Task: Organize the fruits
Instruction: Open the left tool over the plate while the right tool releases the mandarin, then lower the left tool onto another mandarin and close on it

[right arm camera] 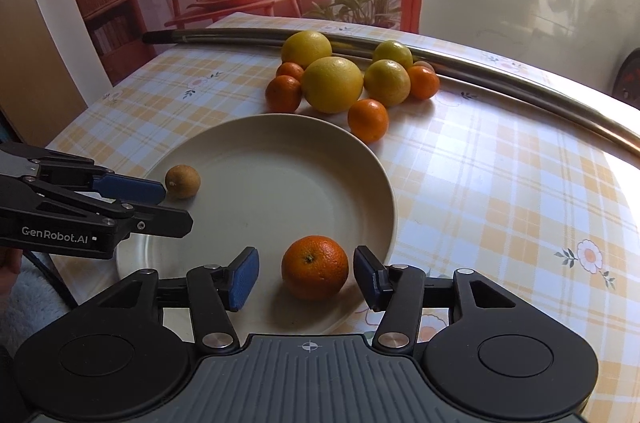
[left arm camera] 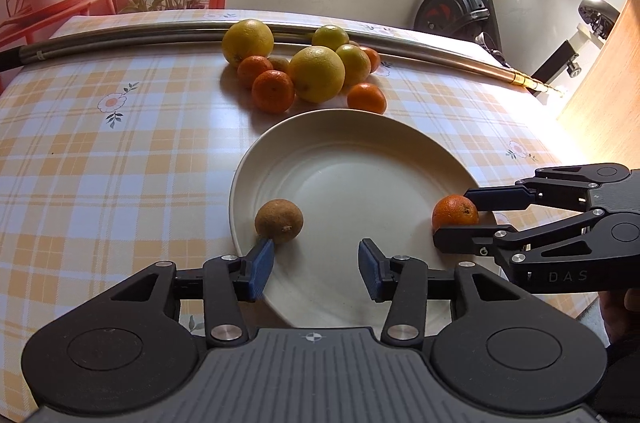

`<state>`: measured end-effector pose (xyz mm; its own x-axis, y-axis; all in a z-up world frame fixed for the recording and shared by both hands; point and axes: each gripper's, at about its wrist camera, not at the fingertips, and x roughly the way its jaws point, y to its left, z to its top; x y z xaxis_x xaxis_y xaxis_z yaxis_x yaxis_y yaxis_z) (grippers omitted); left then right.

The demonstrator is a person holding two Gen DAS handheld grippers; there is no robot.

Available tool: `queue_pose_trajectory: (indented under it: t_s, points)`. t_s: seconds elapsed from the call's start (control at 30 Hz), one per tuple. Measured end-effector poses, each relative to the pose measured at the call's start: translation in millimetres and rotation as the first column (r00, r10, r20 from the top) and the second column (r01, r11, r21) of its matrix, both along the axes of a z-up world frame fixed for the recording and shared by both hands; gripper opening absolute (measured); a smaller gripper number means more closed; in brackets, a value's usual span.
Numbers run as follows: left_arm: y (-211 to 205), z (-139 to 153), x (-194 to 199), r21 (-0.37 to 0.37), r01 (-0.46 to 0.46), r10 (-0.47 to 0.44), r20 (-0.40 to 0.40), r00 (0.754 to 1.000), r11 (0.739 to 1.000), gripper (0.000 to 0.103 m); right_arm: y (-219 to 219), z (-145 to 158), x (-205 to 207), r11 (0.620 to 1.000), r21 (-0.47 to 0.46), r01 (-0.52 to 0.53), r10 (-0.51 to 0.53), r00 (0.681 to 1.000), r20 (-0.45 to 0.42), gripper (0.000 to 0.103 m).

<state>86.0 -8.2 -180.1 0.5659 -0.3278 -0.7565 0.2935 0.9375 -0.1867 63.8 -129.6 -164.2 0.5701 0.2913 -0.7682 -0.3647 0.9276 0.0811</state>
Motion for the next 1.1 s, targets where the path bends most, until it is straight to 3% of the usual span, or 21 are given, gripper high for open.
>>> queue_pose_trajectory:
  t_s: [0.2,0.3,0.43,0.53,0.6,0.7,1.1]
  points:
    - [0,7,-5,-0.021,0.004,-0.003,0.051,0.999,1.0,0.076,-1,6,-2,1.0,0.005,0.02,-0.02,0.999,0.04,0.051]
    - [2,12,-4,-0.02,-0.026,0.027,0.07,0.997,0.999,0.091,-4,9,-2,0.999,0.003,0.044,-0.044,0.997,0.07,0.059]
    - [8,19,1,-0.005,-0.094,0.094,0.093,0.991,0.996,0.092,-10,14,0,0.997,0.018,0.07,-0.071,0.993,0.095,0.065]
    - [12,23,6,0.007,-0.143,0.142,0.096,0.985,0.99,0.094,-17,17,4,0.996,0.059,0.07,-0.075,0.994,0.084,0.075]
    - [14,25,9,0.03,-0.176,0.172,0.102,0.98,0.984,0.094,-20,20,6,0.993,0.073,0.089,-0.096,0.991,0.095,0.09]
    - [18,29,12,0.054,-0.2,0.192,0.122,0.974,0.978,0.094,-26,24,8,0.989,0.082,0.121,-0.13,0.985,0.115,0.099]
    - [29,41,23,-0.03,-0.249,0.25,0.185,0.95,0.968,0.103,-44,28,22,0.972,0.113,0.205,-0.218,0.968,0.12,0.103]
